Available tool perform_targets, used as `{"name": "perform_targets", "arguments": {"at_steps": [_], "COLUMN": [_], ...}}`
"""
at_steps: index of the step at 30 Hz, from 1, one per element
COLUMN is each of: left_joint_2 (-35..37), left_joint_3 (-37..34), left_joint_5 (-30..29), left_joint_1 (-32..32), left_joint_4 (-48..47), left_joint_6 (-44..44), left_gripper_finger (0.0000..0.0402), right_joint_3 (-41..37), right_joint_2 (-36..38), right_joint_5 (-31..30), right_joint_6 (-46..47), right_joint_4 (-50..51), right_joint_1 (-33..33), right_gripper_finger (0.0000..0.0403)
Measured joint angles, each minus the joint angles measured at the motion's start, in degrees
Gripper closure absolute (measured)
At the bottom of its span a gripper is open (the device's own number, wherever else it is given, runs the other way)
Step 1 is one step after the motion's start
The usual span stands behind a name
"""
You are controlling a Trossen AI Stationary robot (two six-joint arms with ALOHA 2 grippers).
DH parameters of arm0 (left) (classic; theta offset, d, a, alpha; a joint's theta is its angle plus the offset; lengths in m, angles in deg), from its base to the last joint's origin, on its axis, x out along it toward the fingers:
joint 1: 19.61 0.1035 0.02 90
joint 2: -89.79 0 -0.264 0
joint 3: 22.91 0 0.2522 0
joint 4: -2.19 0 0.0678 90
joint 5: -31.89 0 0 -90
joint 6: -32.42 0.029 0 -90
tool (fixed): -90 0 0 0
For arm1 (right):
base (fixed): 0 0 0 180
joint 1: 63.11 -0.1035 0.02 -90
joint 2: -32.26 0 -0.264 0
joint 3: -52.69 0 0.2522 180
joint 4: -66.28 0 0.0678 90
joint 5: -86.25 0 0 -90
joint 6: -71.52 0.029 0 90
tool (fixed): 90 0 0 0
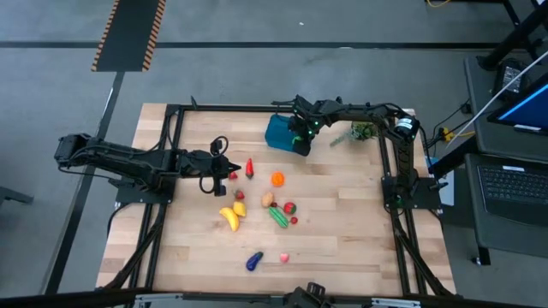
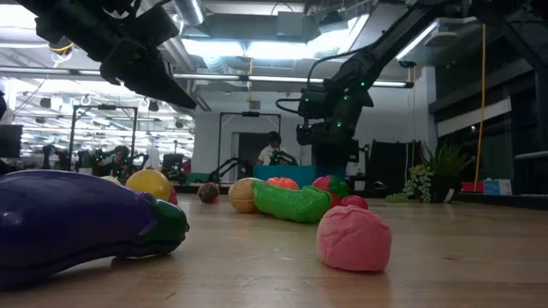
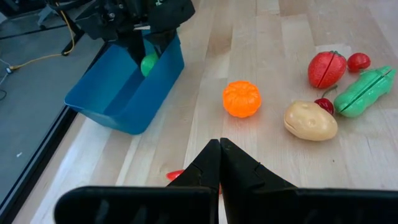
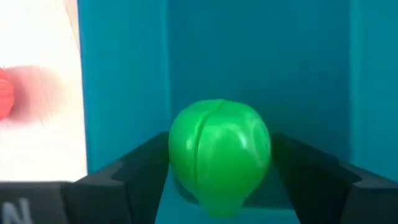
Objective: Pick and placing Produce into tupperware
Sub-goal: Put the green pear into the blue bin, then put the yellow banana into the blue bin
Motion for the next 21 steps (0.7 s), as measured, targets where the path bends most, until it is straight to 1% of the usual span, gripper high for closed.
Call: {"name": "perform_targets", "arguments": {"at_steps": [8,13,17,21], "left_joint_2": [0.0,0.0,0.0,0.0], "left_joint_3": [0.0,0.0,0.0,-0.02], "left_joint_5": [0.01,0.01,0.01,0.01], "left_joint_1": [0.0,0.0,0.0,0.0], "left_joint_4": [0.0,0.0,-0.4,-0.44], "left_joint_6": [0.0,0.0,0.0,0.06], "left_gripper_finger": [0.0401,0.0401,0.0401,0.0401], "right_joint_3": [1.28,4.72,8.2,8.79], "right_joint_2": [0.0,0.0,0.05,3.14], "right_joint_5": [0.04,0.02,-0.04,-0.53], "right_joint_6": [-0.03,-0.01,-0.01,0.04], "right_joint_4": [0.14,1.7,5.98,7.52], "right_joint_1": [-0.01,-0.02,-0.02,-0.02], "right_gripper_finger": [0.0131,0.0131,0.0131,0.013]}}
